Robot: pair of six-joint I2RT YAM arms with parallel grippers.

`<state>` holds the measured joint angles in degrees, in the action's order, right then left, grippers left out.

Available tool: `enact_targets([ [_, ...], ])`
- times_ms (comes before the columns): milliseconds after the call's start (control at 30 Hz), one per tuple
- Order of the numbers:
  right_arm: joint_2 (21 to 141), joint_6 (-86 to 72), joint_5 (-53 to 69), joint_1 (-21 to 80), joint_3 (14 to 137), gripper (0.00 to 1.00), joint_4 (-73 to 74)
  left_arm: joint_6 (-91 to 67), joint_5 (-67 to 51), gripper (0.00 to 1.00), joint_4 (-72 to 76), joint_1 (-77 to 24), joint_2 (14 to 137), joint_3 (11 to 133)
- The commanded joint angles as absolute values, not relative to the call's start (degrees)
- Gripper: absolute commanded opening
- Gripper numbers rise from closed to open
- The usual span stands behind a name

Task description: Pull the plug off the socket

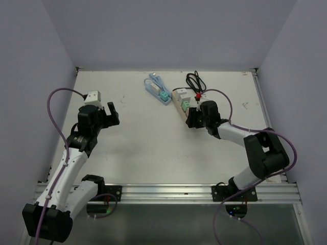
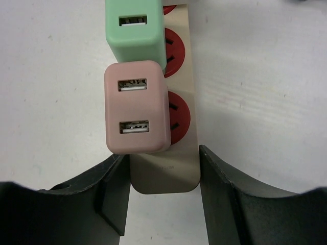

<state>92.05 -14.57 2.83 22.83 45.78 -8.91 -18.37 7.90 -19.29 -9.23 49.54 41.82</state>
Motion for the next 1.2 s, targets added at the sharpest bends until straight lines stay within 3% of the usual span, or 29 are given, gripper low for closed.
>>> enact_targets([
  [0, 83.4, -20.9, 4.6, 22.5, 39.8, 0.0, -11.8, -20.6, 6.5, 1.0, -16.9, -8.6, 49.2, 41.8],
  [467, 59.6, -27.2, 13.4, 24.2, 22.0, 0.0, -10.1, -34.4, -2.7, 0.99, -23.8, -8.9, 45.8, 41.7],
  [900, 60.0, -29.7, 11.6, 33.7, 19.1, 0.0, -12.5, -45.4, -12.3, 0.98, -16.4, -10.4, 45.6, 30.9],
  [1167, 61.8, -32.5, 6.9, 39.4, 20.6, 0.0, -14.9, -56.9, -11.8, 0.96, -4.5, -21.3, 51.3, 24.6],
])
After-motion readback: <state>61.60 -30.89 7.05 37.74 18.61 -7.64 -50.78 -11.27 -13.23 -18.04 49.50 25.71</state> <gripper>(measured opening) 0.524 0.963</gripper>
